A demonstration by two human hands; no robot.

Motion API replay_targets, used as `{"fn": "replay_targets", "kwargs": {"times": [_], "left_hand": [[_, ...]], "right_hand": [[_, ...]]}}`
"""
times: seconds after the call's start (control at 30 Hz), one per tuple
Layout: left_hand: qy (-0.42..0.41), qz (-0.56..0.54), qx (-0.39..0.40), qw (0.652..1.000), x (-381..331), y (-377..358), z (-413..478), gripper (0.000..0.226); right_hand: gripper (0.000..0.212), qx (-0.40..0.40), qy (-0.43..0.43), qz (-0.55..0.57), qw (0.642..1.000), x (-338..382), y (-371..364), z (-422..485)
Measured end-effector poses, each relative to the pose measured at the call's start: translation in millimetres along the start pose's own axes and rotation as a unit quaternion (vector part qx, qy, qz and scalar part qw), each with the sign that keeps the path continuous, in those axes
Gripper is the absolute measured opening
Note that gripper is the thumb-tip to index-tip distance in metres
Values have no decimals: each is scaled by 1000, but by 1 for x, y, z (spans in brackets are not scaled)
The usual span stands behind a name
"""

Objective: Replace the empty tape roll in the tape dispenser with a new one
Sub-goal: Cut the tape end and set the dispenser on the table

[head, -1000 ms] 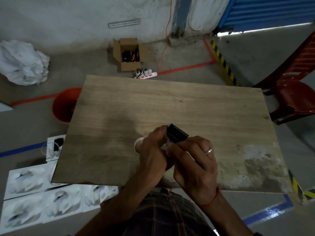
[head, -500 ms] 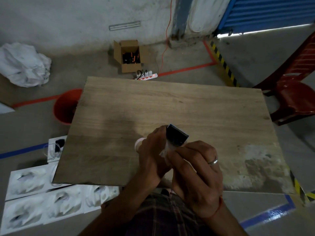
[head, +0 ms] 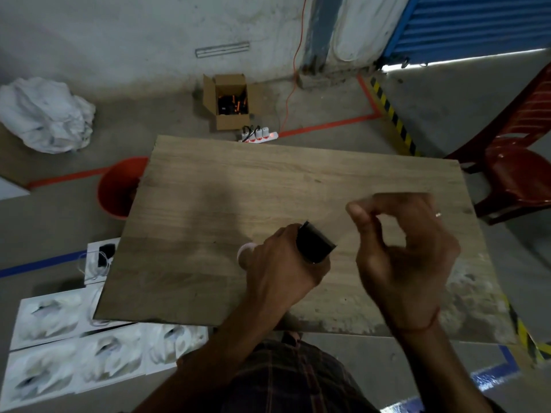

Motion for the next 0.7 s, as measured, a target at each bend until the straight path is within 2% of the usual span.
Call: {"fn": "replay_targets", "kwargs": {"times": [0.13, 0.23, 0.3, 0.4, 0.43, 0.47, 0.53, 0.6, 0.7], "left_hand": [[-24, -40, -24, 999, 1, 7, -3, 44], [-36, -55, -46, 997, 1, 12, -7, 49], [-51, -69, -54, 995, -1, 16, -9, 53], [-56, -97, -57, 992, -2, 20, -10, 58], [-58, -108, -59, 991, -2, 21, -11, 60], [-64, -130, -70, 987, -2, 25, -13, 61], [-81, -191, -105, 973, -6, 38, -22, 60], [-98, -203, -141, 964, -13, 52, -24, 60], [-68, -195, -118, 971, -17, 56, -13, 58]], "right_hand": [[7, -6, -138, 85, 987, -43, -12, 16], [8, -1, -246, 173, 954, -81, -29, 13], [14, 7, -338, 232, 912, -103, -45, 3], [19, 52, -500, 322, 802, -115, -81, -39], [16, 70, -536, 314, 780, -120, -92, -56], [13, 84, -553, 278, 781, -128, -99, -75], [14, 87, -550, 139, 819, -154, -97, -104], [20, 53, -591, 129, 795, -177, -92, -129], [7, 114, -616, 194, 755, -188, -98, -147]]}}
Point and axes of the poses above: each hand's wrist, its own z-axis towards the middle knuckle, its own y-axis out of the back of the hand, x = y × z, the point moved 6 cm from there along z, towards the middle knuckle, and after that the axes turned 11 degrees about y, right-handed, at the moved point
